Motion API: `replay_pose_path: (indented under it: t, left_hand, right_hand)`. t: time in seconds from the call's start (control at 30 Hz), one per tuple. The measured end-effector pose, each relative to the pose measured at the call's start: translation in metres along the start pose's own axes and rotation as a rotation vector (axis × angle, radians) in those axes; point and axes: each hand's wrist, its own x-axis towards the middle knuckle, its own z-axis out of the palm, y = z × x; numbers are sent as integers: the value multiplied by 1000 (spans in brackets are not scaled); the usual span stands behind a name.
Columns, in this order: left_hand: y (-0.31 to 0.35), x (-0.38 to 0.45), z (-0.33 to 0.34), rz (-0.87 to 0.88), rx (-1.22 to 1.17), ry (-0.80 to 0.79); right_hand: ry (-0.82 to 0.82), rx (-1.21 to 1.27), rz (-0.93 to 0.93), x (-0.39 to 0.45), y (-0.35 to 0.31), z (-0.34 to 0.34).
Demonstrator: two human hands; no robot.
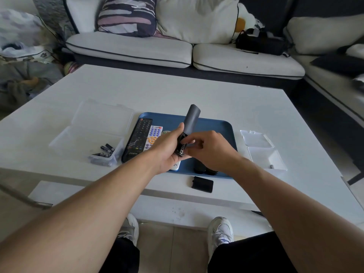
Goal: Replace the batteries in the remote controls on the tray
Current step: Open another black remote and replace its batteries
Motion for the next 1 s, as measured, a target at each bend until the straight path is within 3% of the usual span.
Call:
replay_pose_path:
  t: [0.43, 0.87, 1.0]
  left_hand:
    - [1, -11, 3, -29, -22, 16]
    - [3, -13, 4, -20, -60, 100]
    - [3, -11, 2, -10, -70, 78]
  right_hand:
    - [13, -381, -155, -2, -4, -2]
    - [230, -530, -336, -1, -2, 12]
    - [201, -533, -354, -2, -2, 13]
